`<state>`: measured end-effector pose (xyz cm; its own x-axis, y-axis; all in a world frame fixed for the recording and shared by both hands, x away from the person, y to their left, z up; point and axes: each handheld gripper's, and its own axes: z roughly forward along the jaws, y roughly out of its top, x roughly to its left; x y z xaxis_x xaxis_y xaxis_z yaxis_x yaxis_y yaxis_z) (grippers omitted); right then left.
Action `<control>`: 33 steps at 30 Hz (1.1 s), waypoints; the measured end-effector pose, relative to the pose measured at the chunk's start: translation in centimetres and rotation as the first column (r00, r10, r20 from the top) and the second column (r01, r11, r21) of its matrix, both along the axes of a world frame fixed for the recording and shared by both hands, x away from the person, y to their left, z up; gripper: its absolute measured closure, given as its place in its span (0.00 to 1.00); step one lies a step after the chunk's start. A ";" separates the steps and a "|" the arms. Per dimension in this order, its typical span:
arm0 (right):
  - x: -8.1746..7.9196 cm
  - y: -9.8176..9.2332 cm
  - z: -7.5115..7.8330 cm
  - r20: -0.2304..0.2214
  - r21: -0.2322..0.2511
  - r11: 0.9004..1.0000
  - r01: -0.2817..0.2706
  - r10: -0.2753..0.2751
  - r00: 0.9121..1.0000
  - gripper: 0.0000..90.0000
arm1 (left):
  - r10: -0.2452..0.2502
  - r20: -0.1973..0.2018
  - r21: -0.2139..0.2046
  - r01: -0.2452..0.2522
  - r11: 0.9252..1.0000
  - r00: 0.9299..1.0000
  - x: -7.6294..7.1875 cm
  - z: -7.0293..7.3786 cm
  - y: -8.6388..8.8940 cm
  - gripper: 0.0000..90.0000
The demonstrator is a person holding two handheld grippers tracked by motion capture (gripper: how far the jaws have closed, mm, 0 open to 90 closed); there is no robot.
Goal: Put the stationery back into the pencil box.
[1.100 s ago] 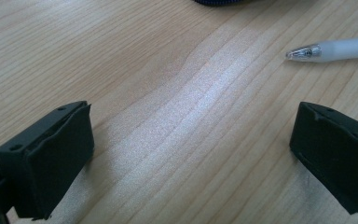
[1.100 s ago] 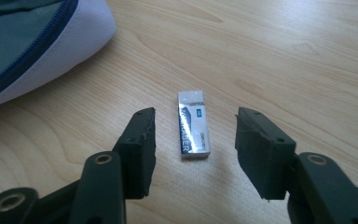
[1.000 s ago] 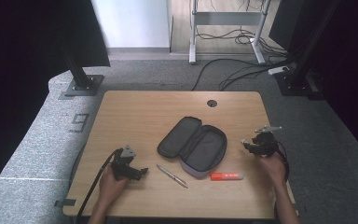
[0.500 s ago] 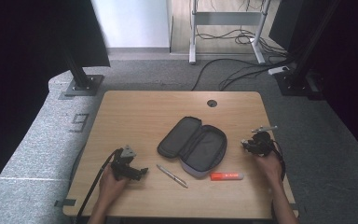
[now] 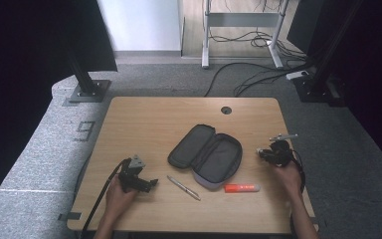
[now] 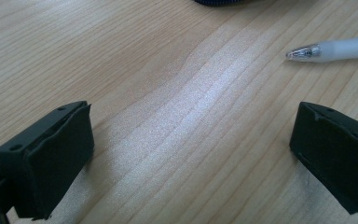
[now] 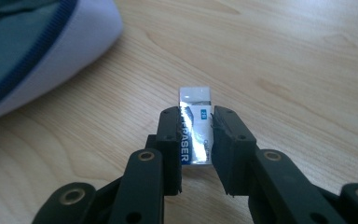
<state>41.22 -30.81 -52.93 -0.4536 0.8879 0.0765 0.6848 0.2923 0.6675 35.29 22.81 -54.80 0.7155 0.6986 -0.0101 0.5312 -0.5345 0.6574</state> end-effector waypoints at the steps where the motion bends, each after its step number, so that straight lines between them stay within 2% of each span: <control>1: 0.0 0.0 0.2 0.002 0.000 1.000 -0.006 0.006 1.000 0.79 | 0.000 0.000 0.000 0.000 1.000 1.000 0.0 0.0 0.0 0.00; 18: -0.7 1.5 3.8 0.048 -0.004 0.998 -0.060 0.060 0.997 0.79 | 0.000 0.000 0.000 0.000 1.000 1.000 0.0 0.0 0.0 0.00; 23: -0.8 2.6 5.3 0.072 -0.013 0.996 -0.091 0.092 0.993 0.79 | 0.000 0.000 0.000 0.000 1.000 1.000 0.0 0.0 0.0 0.00; 33: -0.7 4.9 6.7 0.089 -0.025 0.988 -0.151 0.152 0.984 0.79 | 0.000 0.000 0.000 0.000 1.000 1.000 0.0 0.0 0.0 0.00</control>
